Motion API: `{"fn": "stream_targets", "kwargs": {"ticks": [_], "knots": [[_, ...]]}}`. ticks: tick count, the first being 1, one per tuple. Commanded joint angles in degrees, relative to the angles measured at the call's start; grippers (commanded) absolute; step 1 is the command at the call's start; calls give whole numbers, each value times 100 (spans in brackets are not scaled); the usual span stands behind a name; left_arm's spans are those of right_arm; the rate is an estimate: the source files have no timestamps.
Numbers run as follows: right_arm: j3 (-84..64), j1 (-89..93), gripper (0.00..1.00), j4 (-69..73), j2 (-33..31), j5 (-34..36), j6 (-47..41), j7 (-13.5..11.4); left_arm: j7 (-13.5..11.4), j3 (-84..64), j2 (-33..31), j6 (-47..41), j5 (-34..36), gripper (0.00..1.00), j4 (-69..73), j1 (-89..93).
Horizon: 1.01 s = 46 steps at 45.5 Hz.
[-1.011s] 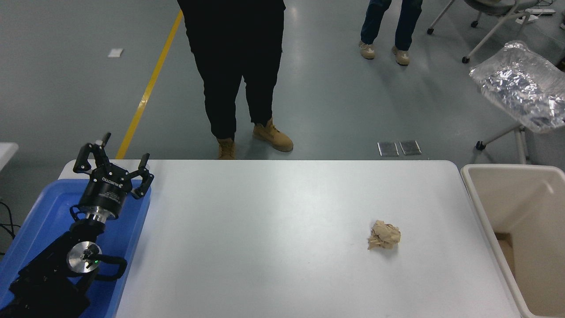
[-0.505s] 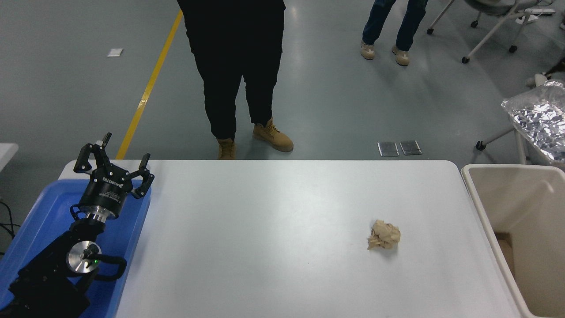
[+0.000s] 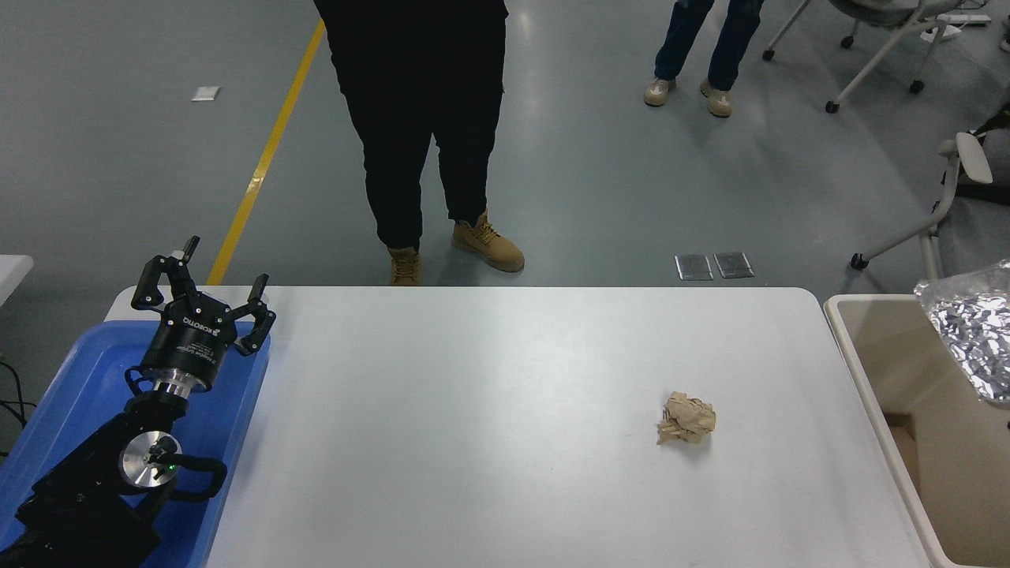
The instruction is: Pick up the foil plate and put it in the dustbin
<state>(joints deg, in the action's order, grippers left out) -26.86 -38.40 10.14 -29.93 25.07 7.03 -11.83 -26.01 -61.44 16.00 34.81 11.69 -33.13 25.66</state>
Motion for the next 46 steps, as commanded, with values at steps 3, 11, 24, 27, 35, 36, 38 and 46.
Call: {"fn": "stream_targets", "kwargs": {"ticks": [3,11,24,27,35,36,38,46], "knots": [[322,509,0,-47,127,7,185,6,-1,0,-1,-1,0,98,-1,0],[322,553,0,-47,206,-2,238,6,-1,0,-1,-1,0,98,-1,0],[313,553,100,-38,215,-99,370,6,-1,0,-1,-1,0,98,-1,0],[313,518,100,23,198,-99,335,6,-1,0,-1,-1,0,98,-1,0],[243,88,100,59,171,-108,282,14,-1,0,-1,-1,0,98,-1,0],[225,-17,100,67,171,-116,273,14,-1,0,-1,-1,0,98,8,0],[164,-254,100,102,136,-116,273,14,-1,0,-1,-1,0,98,-1,0],[-521,-1537,100,497,-84,-125,124,23,-1,0,-1,-1,0,98,-1,0]]}}
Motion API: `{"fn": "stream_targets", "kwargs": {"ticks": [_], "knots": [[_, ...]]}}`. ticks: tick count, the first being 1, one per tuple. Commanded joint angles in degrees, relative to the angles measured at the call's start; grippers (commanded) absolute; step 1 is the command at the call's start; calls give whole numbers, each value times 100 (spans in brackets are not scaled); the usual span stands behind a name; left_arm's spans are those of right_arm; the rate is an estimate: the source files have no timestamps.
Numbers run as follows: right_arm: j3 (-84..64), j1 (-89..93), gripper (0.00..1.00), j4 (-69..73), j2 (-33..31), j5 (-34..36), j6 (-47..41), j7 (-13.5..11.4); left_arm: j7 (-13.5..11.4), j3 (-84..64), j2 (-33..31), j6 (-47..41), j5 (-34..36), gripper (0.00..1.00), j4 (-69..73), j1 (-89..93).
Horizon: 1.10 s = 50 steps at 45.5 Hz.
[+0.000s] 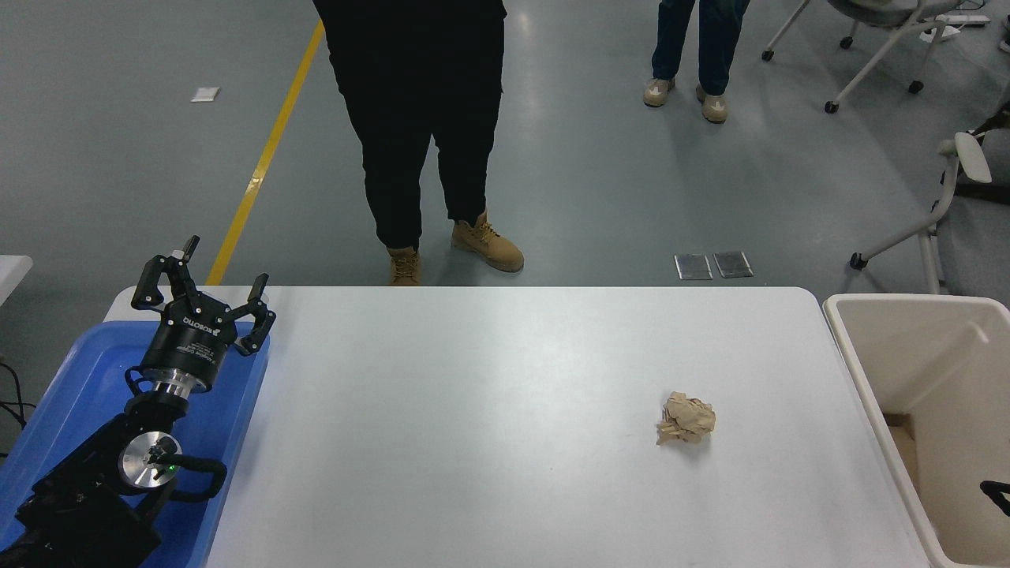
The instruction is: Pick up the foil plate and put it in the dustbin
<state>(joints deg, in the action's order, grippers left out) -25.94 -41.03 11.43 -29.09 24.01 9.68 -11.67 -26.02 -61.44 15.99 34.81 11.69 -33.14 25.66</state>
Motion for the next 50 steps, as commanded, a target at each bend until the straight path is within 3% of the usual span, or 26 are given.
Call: {"fn": "stream_targets", "kwargs": {"ticks": [1,11,22,32,43,50], "knots": [[-736,-1459,100,438,-167,-37,-168,7,1,0,0,8,0,98,0,0],[-1651,-2866,100,1141,88,-598,-256,7,9,0,0,0,0,98,0,0],[-2143,-4632,100,3900,-61,-1592,-265,-2,10,0,0,0,0,98,0,0],[-2451,-5775,100,5210,-263,-1979,-362,-2,10,0,0,0,0,98,0,0],[-3330,-7454,100,6652,-500,-2154,-1503,-11,9,0,9,0,0,98,9,0],[-3409,-8245,100,7320,-747,-2269,-2681,-11,1,0,9,0,0,98,9,0]]}}
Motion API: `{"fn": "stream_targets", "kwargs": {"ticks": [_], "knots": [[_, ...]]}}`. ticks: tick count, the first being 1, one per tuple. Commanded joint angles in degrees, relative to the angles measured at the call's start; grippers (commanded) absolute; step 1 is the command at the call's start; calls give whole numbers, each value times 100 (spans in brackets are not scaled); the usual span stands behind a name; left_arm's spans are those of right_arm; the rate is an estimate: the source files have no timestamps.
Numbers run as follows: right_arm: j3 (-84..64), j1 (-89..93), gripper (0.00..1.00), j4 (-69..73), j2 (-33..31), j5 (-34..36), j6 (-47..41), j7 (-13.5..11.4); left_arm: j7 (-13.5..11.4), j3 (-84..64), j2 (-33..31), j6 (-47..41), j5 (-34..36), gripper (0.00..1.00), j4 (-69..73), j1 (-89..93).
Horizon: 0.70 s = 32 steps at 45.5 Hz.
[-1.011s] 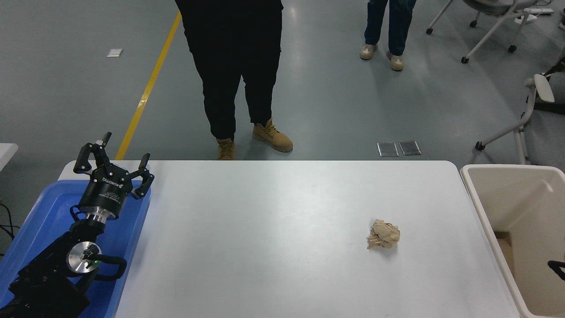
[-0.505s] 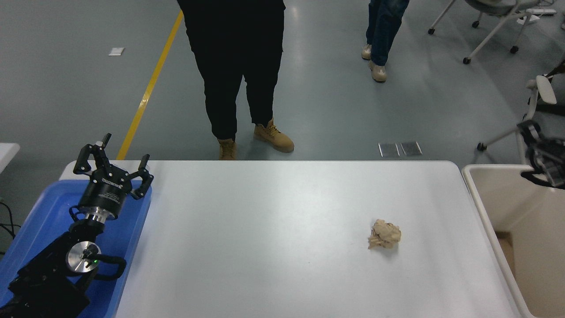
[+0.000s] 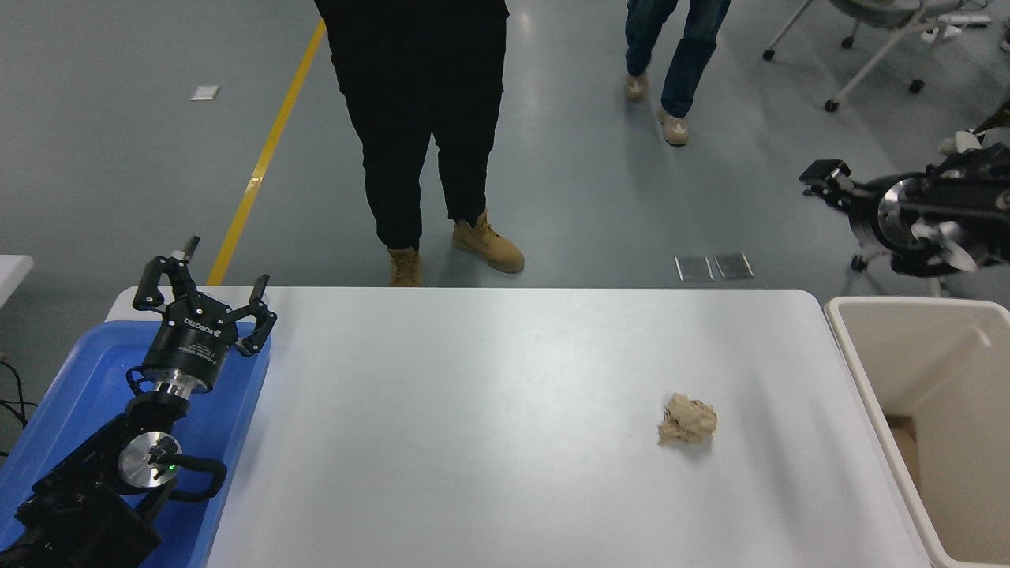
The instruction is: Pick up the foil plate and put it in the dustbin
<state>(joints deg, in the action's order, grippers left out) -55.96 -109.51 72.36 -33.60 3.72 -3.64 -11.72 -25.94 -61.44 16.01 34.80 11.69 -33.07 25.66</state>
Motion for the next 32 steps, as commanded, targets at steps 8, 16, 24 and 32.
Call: {"fn": "stream_targets", "kwargs": {"ticks": [8,16,24,32], "knots": [[-555,-1951,100,1790,-454,-249,-2052,-15,-8,0,7,0,0,98,2,0],[-978,-2470,100,2168,-524,-477,-2913,-15,-8,0,7,0,0,98,2,0],[-1075,-2707,100,2291,-577,-1013,-3345,-15,-8,0,7,0,0,98,2,0],[-1075,-2707,100,2291,-507,-1216,-3389,-15,-8,0,7,0,0,98,2,0]]}}
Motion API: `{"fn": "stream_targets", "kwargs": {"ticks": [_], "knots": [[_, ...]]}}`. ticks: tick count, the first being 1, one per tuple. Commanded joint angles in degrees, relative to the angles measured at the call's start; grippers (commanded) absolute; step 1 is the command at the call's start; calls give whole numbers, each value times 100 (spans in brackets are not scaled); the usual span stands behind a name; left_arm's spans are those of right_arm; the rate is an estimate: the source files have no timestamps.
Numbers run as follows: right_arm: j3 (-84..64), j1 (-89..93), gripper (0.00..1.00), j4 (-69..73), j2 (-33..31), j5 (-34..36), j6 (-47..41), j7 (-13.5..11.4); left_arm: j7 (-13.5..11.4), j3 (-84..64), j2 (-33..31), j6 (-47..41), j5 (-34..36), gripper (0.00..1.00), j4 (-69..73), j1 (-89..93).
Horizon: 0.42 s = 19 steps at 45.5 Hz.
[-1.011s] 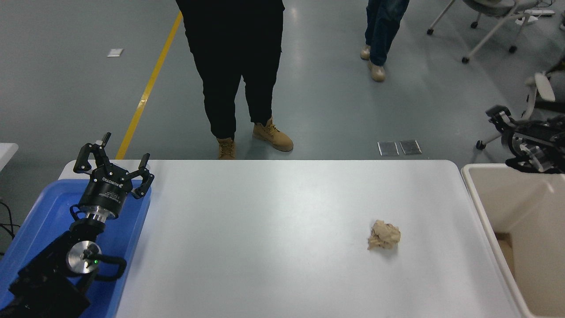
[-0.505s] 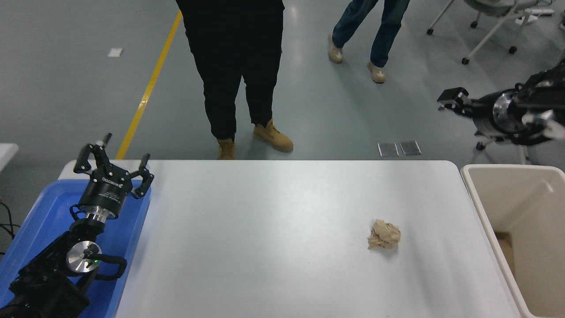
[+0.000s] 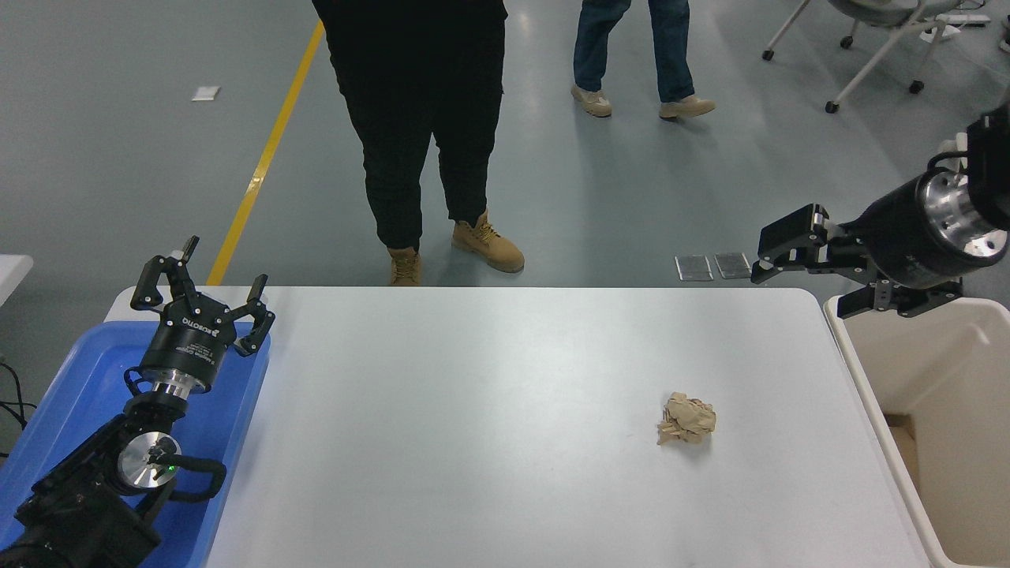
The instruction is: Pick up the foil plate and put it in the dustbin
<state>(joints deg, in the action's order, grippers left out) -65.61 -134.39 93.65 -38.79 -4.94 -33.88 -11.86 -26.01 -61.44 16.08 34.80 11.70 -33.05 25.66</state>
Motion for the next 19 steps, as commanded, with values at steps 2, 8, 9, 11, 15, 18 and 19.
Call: {"fn": "stream_targets", "kwargs": {"ticks": [2,8,9,11,15,18,19], "knots": [[-110,-219,100,162,21,-349,-374,-1,-1,0,1,0,-1,98,0,0],[-101,-210,100,162,47,-349,-391,-1,-1,0,1,0,-1,98,0,-8],[-101,-210,100,162,56,-349,-391,-1,-1,0,1,0,-1,98,0,0],[-101,-219,100,162,56,-349,-400,-1,-1,0,1,0,-1,98,0,0],[-101,-219,100,162,47,-349,-426,-1,-1,0,1,0,-1,98,0,0],[-101,-219,100,162,38,-349,-426,-1,-1,0,1,0,-1,98,0,0],[-101,-219,100,162,38,-349,-435,-1,-1,0,1,0,-1,98,0,0]]}}
